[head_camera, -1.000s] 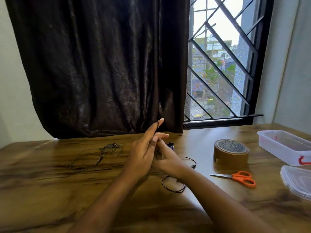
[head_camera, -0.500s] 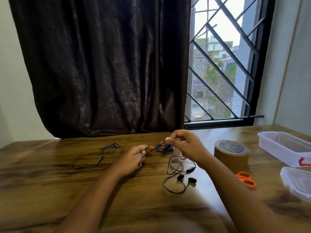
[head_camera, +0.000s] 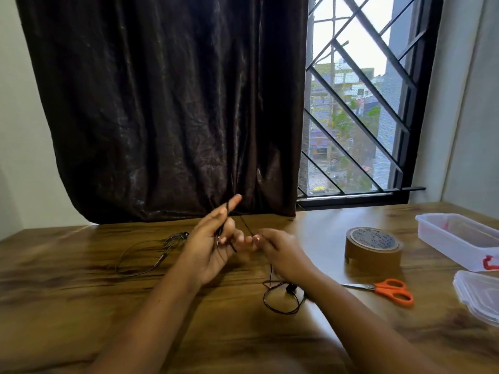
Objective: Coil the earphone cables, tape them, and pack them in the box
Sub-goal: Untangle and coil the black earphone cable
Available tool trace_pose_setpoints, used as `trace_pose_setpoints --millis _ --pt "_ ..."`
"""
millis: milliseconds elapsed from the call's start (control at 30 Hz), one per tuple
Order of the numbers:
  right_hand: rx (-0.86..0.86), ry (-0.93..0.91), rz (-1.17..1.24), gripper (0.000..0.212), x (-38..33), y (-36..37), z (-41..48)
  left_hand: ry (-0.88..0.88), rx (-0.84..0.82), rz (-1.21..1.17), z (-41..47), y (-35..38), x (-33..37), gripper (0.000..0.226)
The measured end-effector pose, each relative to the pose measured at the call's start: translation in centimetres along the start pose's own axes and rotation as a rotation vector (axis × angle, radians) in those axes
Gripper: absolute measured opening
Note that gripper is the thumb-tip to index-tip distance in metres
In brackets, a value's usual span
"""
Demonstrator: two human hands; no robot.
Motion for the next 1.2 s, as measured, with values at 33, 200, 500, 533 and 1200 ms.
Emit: trace_pose_setpoints --millis 33,200,500,533,1200 --pt "-0.082 0.01 0.002 0.026 -0.5 0.5 -0.3 0.048 0.065 -0.036 0.2 -0.3 0.0 0.035" --pt "-0.385 -0.001 -0.029 0.026 -2.7 3.1 -1.4 0.192 0.306 0.032 1.1 -2.2 -0.5 0.035" --pt "-0.081 -0.115 0.246 0.022 -2.0 -2.7 -0.2 0.032 0.027 1.405 0.1 -2.5 -1.9 0.042" --pt "-0.003 -0.117 0.298 0.018 -1.6 -3.4 -0.1 -0.043 0.0 1.221 0.1 -2.3 -2.0 0.039" --pt "0.139 0.006 0.091 0.028 0.5 0.0 0.0 -0.115 -0.167 -0.024 -0.7 1.8 -1.3 0.044"
Point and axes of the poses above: each hand's wrist, its own z-axis towards the middle knuckle, its own y-axis out of the palm, x = y × z, the point moved 1 cm from there along z, towards the middle knuckle, and after that the axes turned 4 degrees about z, right-handed, at the moved point
